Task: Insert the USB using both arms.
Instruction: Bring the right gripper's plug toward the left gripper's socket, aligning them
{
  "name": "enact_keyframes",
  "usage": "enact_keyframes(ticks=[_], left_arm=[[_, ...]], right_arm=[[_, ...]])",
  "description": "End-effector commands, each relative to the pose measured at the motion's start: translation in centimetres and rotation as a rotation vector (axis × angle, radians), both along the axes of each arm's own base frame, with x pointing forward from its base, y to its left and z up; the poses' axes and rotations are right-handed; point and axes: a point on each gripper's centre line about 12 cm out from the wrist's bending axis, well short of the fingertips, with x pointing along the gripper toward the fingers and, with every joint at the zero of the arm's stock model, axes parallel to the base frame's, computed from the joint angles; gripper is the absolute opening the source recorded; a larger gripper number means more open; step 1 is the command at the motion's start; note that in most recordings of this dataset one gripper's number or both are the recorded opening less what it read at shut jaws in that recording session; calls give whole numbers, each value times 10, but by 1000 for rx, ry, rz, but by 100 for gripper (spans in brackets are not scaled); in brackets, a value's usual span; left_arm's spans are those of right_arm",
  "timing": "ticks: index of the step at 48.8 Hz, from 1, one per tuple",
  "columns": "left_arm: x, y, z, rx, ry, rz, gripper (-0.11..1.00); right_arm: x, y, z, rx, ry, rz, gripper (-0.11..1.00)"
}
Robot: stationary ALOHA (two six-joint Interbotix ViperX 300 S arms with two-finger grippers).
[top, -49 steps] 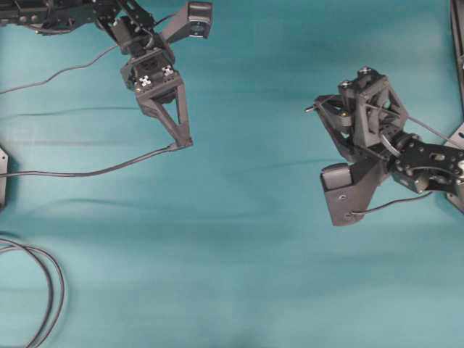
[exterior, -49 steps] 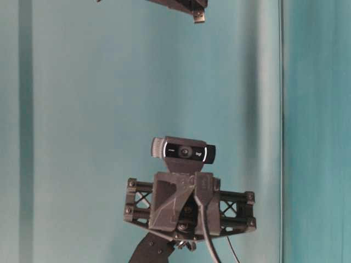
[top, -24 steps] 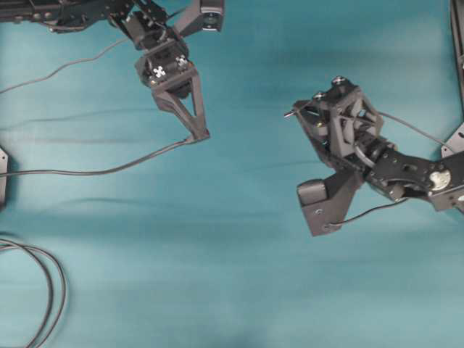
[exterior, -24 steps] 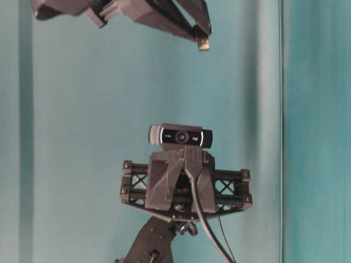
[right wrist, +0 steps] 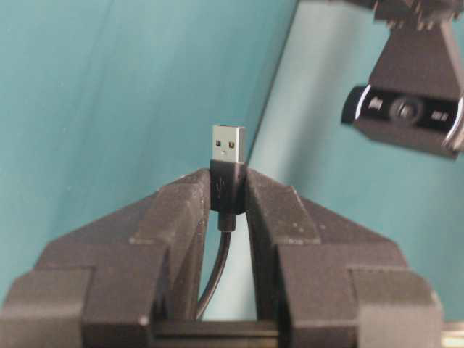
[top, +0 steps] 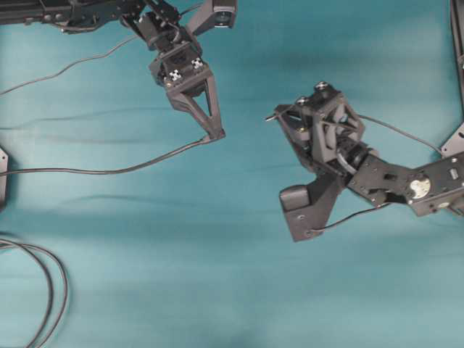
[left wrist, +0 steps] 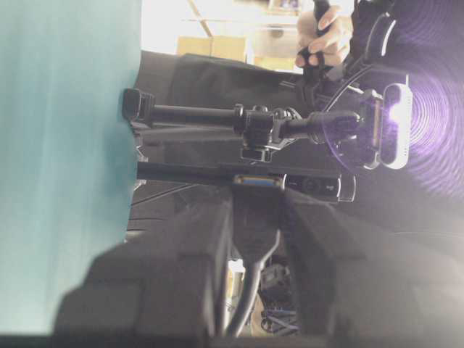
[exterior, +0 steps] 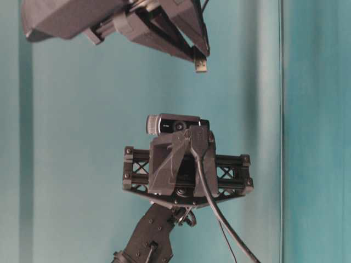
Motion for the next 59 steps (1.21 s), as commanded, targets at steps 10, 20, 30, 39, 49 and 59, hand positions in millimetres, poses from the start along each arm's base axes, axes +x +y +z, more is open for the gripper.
enact_keyframes(ticks=[10,20,30,39,49,59], left_arm=[[7,-6,8,18,-45,-15,9],[10,-3,8,40,-47,13,9],[11,-2,9,45,-50,15,9],[12,-2,8,51,-48,22,9],[13,0,8,61,-49,34,9],[14,1,7,72,-51,42,9]], right_arm=[[17,6,10,3,-35,14,18],[24,8,10,4,-38,14,18],[30,9,9,3,-37,14,18],[32,10,8,4,-35,13,18],[34,11,9,4,-37,13,18],[35,12,7,9,-37,22,18]])
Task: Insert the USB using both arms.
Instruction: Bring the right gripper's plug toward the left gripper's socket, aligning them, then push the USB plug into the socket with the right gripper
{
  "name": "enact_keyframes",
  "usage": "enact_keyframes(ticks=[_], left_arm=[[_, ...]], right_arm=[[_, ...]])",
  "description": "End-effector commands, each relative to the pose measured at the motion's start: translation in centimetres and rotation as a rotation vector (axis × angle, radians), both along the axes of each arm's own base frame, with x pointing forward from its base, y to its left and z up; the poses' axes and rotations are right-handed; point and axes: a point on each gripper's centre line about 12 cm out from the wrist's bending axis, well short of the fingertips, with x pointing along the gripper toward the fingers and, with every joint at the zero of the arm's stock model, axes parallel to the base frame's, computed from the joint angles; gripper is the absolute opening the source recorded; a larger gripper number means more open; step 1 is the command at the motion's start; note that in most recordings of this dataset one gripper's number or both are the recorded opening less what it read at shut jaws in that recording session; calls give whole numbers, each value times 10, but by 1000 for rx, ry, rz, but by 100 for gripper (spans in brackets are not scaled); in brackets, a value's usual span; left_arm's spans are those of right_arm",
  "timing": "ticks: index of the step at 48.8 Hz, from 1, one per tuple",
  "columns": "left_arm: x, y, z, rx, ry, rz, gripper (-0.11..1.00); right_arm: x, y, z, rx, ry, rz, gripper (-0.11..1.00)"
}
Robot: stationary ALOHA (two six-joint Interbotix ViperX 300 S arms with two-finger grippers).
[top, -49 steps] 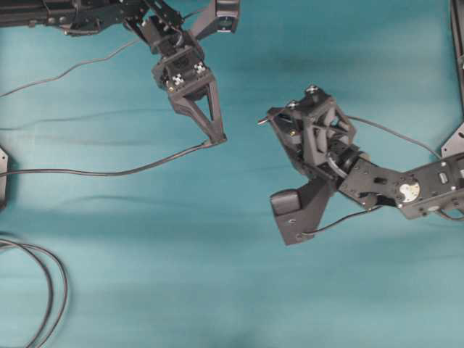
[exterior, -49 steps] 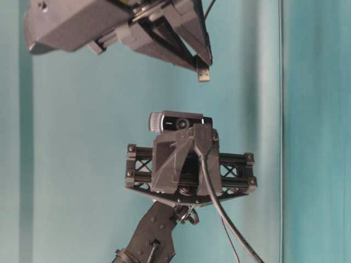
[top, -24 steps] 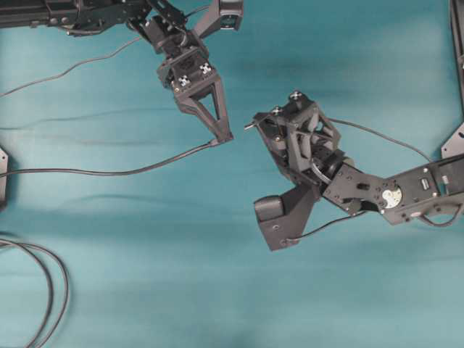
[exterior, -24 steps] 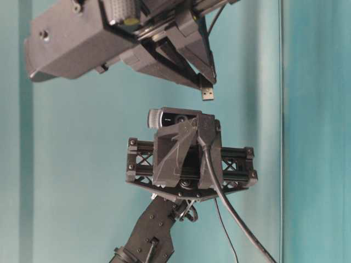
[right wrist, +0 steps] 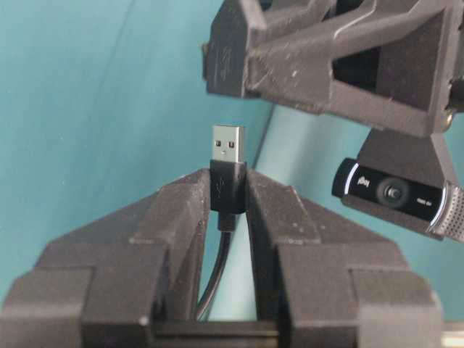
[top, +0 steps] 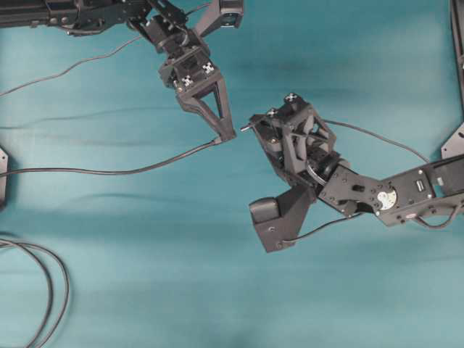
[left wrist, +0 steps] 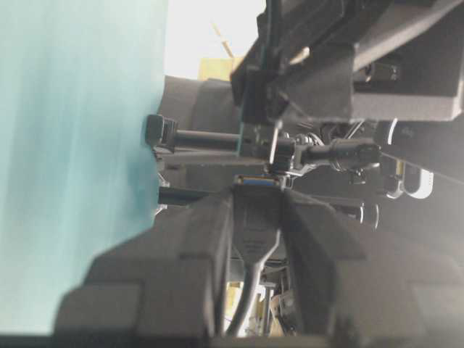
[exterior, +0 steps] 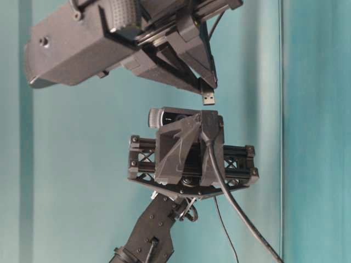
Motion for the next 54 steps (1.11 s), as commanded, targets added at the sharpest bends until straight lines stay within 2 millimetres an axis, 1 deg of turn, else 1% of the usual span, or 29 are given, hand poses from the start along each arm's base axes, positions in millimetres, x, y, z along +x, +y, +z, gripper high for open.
enact_keyframes(ticks=[1,29,49,54], left_arm=[[4,1,12,31,-60,-1,9],[6,4,8,65,-50,25,9],[8,3,9,81,-63,27,9],[9,4,9,89,-64,35,9]], right_arm=[[5,2,12,10,-37,9,18],[5,3,10,13,-36,13,18],[12,6,4,15,-26,20,18],[12,6,7,16,-31,21,18]])
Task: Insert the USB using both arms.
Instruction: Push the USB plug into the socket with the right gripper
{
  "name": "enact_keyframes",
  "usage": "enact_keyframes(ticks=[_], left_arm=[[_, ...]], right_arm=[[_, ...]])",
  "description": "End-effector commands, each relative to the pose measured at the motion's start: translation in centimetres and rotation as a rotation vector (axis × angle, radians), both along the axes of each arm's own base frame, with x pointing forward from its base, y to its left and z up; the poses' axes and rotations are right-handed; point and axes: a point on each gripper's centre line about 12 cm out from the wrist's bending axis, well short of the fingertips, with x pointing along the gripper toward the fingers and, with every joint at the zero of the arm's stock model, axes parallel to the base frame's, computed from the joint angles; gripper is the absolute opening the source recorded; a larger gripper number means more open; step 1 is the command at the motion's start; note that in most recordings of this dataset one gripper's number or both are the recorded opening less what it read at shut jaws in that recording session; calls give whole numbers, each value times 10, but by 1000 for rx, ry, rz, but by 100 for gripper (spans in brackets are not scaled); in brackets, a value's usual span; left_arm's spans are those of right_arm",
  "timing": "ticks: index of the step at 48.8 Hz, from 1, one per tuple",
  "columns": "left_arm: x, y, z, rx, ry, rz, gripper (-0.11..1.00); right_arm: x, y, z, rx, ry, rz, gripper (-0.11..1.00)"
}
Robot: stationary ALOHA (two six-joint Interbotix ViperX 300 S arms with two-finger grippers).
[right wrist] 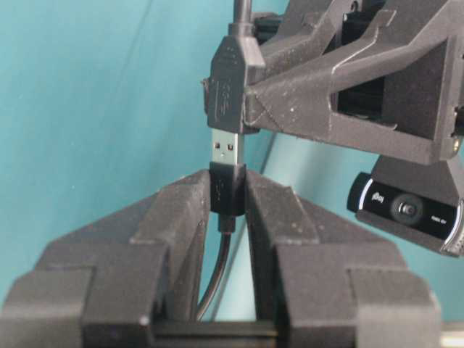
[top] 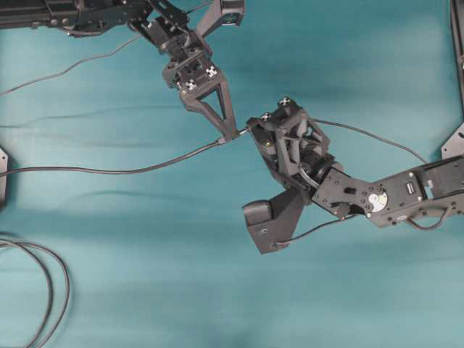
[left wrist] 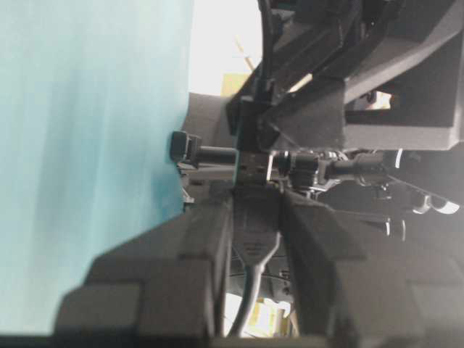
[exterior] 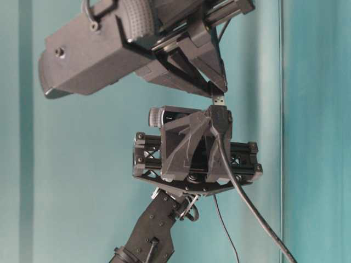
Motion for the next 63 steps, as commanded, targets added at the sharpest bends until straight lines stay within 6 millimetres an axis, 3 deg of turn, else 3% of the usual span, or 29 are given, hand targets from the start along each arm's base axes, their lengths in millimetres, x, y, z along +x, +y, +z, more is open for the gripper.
enact_keyframes(ticks=[1,47,63], left_arm=[[5,3,12,38,-49,11,9],[13,15,16,98,-66,71,9],[11,9,22,73,-74,32,9]], right_arm=[[7,4,14,12,-44,13,18],[14,12,21,48,-78,66,18],[2,4,8,10,-27,14,18]])
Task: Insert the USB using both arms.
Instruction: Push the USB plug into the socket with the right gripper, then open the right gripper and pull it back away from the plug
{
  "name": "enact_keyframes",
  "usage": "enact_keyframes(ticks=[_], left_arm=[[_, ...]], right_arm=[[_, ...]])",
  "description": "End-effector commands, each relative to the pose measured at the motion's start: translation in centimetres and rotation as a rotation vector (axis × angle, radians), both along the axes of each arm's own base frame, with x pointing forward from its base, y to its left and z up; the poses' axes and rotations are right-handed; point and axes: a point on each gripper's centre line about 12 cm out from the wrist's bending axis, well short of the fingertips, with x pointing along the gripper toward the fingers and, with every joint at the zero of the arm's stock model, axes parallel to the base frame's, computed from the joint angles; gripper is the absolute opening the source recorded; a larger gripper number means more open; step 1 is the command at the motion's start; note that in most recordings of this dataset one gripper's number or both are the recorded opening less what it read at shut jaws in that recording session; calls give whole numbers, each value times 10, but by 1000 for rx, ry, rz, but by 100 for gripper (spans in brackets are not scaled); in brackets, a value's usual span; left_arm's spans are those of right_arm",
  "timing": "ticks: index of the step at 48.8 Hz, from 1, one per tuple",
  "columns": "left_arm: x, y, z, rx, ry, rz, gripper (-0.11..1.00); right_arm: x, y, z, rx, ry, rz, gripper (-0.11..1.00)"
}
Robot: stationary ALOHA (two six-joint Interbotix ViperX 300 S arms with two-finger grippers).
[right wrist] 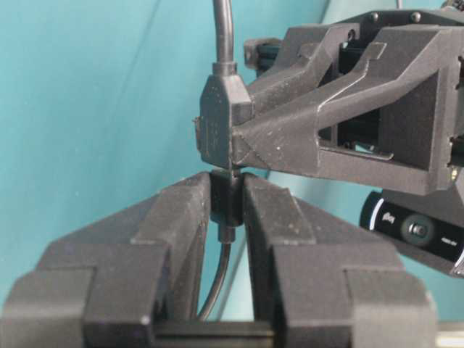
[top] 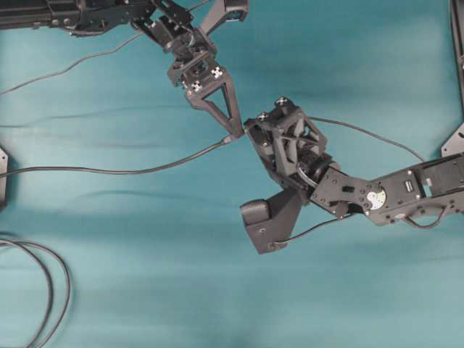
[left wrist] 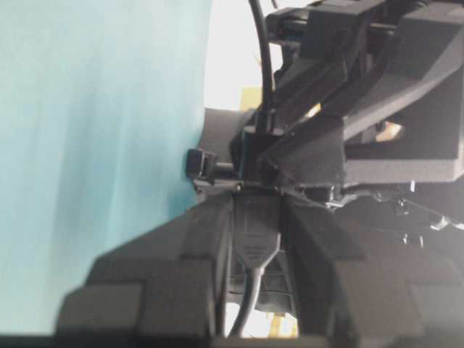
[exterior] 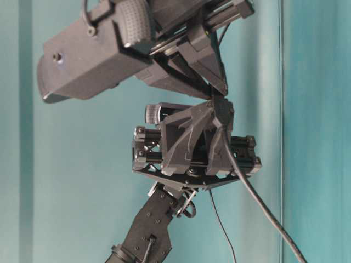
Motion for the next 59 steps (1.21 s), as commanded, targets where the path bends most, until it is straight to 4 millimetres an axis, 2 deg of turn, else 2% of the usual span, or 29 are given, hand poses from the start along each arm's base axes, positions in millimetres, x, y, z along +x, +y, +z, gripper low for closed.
enact_keyframes(ticks=[1,14,16,22,24,34,42,52,59], left_arm=[[4,5,20,23,-61,0,9],[3,1,21,13,-60,-18,9],[4,0,21,11,-60,-23,9],[3,-2,20,7,-58,-29,9],[3,-2,20,6,-59,-31,9],[2,-3,19,2,-54,-33,9],[-1,-3,11,56,-18,-39,9],[4,-10,14,299,4,-51,9],[11,-23,4,483,35,-74,9]], right_arm=[[0,2,8,-5,-20,-5,18],[-5,-6,8,43,-75,-126,19],[-5,-6,8,51,-84,-137,27],[-6,-6,7,56,-87,-141,64],[-6,-6,7,57,-86,-142,73],[-9,-3,13,51,-102,-164,68],[-20,8,41,156,-222,-191,68],[-45,6,86,431,-488,-325,68],[-65,-3,95,563,-614,-432,68]])
